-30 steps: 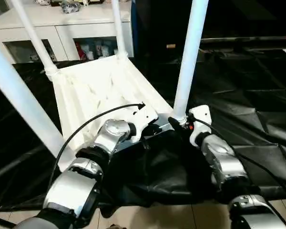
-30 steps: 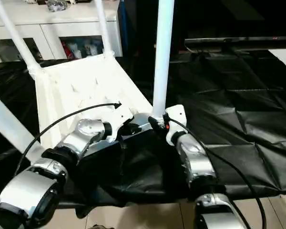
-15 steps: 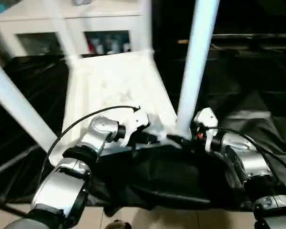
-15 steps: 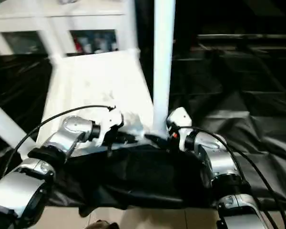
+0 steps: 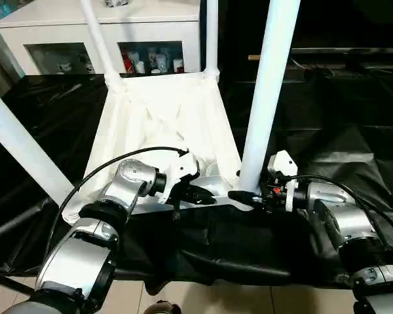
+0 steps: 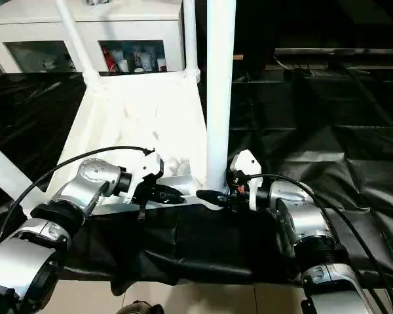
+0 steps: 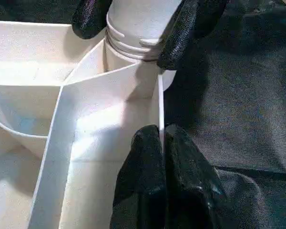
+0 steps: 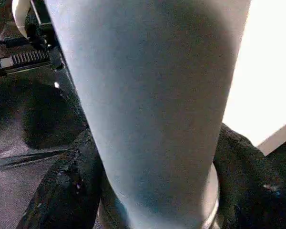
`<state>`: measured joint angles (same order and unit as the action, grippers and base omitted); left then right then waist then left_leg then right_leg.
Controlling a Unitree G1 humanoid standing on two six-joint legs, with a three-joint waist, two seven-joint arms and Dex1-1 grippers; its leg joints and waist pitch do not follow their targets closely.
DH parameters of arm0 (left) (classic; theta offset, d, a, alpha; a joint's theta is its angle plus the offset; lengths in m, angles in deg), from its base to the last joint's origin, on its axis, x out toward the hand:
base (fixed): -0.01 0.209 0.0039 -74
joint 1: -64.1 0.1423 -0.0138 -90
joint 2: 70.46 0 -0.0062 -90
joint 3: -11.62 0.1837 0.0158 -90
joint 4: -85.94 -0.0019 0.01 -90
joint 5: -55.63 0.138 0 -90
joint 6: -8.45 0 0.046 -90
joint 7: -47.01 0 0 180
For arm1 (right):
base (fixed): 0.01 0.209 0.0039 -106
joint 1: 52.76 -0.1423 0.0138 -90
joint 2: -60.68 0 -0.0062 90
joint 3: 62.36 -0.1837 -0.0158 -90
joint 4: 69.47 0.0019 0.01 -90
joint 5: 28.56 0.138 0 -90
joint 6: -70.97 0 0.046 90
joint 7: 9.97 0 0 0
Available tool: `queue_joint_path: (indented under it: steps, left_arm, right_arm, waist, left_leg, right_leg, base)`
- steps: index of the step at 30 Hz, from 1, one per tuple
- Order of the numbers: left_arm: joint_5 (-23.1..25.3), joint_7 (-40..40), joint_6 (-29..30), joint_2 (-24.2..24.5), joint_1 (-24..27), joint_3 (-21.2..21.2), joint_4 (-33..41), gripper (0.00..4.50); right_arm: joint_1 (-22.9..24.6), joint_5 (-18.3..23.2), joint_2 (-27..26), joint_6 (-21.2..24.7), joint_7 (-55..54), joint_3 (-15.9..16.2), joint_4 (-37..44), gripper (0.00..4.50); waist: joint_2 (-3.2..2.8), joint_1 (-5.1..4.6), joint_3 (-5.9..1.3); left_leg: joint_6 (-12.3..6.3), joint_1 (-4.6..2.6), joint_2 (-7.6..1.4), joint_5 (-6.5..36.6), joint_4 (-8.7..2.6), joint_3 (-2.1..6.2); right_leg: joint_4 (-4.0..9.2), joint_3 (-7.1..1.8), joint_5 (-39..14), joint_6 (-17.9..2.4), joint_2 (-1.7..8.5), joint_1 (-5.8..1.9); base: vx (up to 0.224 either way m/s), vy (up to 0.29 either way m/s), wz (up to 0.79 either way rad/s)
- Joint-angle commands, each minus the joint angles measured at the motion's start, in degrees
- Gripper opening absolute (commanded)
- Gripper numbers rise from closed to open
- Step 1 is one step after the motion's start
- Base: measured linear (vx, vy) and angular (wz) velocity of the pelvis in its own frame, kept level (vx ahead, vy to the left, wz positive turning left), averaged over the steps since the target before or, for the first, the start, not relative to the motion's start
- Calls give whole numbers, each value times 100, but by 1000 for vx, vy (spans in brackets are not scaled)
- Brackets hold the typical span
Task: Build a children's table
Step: Rotate leg to tighten
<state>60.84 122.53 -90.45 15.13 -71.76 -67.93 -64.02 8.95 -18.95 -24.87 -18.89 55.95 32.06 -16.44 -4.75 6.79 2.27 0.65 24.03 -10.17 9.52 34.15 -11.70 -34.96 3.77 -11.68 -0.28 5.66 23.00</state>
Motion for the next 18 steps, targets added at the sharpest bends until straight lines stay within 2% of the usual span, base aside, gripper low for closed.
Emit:
queue_joint_path:
  steps: [1,3,4,6,7,8,11,13,14,16,17,18]
  left_arm:
    - [-213,82,-44,-74,-19,-54,89,0]
    - [-184,-154,-66,-115,-60,-85,35,0]
    - [-89,-668,-75,-201,-158,-124,-86,0]
    - [-10,-964,-66,-247,-214,-120,-162,0]
    - [47,-1367,-2,-346,-295,-145,-262,0]
    - [80,-1633,43,-414,-350,-164,-329,0]
    - [193,-2661,250,-841,-544,-179,-506,0]
    - [208,-2786,290,-925,-560,-169,-521,0]
    - [234,-2947,323,-1031,-574,-145,-542,0]
    - [276,-3094,304,-1188,-574,-83,-587,0]
    - [286,-3096,293,-1227,-566,-63,-594,0]
    - [295,-3109,275,-1270,-565,-41,-617,0]
  right_arm:
    - [78,38,-91,124,-110,27,15,275]
    - [76,-42,-178,123,-434,-10,-74,272]
    - [36,-221,-356,82,-1162,-103,-320,272]
    - [5,-296,-457,66,-1558,-163,-479,270]
    - [-27,-335,-619,96,-2107,-272,-673,270]
    - [-48,-354,-728,122,-2467,-346,-799,270]
    - [-205,-325,-1244,288,-4107,-704,-1245,270]
    - [-255,-314,-1335,311,-4335,-744,-1317,270]
    - [-326,-309,-1458,322,-4591,-780,-1404,270]
    - [-430,-394,-1654,219,-4718,-712,-1481,270]
    - [-450,-437,-1701,164,-4685,-658,-1480,270]
    - [-478,-492,-1755,93,-4664,-598,-1492,270]
  waist:
    - [91,8,-401]
    - [97,-2,-397]
    - [79,-15,-396]
    - [81,-51,-379]
    - [85,-82,-355]
    - [85,-82,-355]
    - [57,-180,-296]
    - [70,-226,-286]
    - [30,-237,-283]
    - [54,-275,-299]
    - [57,-281,-300]
    - [57,-285,-306]
  left_leg:
    - [-757,-204,-366,902,-352,174]
    - [-710,-208,-368,966,-363,175]
    - [-661,-210,-373,1028,-372,179]
    - [-483,-222,-366,1252,-404,182]
    - [-308,-231,-356,1463,-441,192]
    - [-308,-231,-356,1463,-441,192]
    - [49,-278,-331,2066,-509,225]
    - [169,-322,-332,2309,-533,233]
    - [176,-321,-328,2369,-536,239]
    - [196,-334,-325,2401,-544,240]
    - [140,-302,-315,2316,-542,235]
    - [116,-301,-314,2284,-538,229]
  right_leg:
    - [324,-183,-4,-1578,393,-247]
    - [332,-181,-96,-1571,388,-242]
    - [331,-185,-169,-1563,387,-227]
    - [362,-189,-455,-1529,388,-218]
    - [403,-192,-803,-1451,386,-224]
    - [403,-192,-803,-1451,386,-224]
    - [509,-211,-1675,-1238,411,-208]
    - [551,-220,-1882,-1143,403,-193]
    - [550,-229,-1892,-1132,405,-184]
    - [560,-232,-1717,-1123,394,-185]
    - [555,-229,-1566,-1125,392,-208]
    - [549,-230,-1492,-1133,391,-205]
  base:
    - [0,0,0]
    - [0,0,0]
    - [0,0,0]
    - [0,0,0]
    - [0,0,0]
    - [0,0,0]
    - [0,0,0]
    - [0,0,0]
    - [0,0,0]
    - [0,0,0]
    - [0,0,0]
    - [0,0,0]
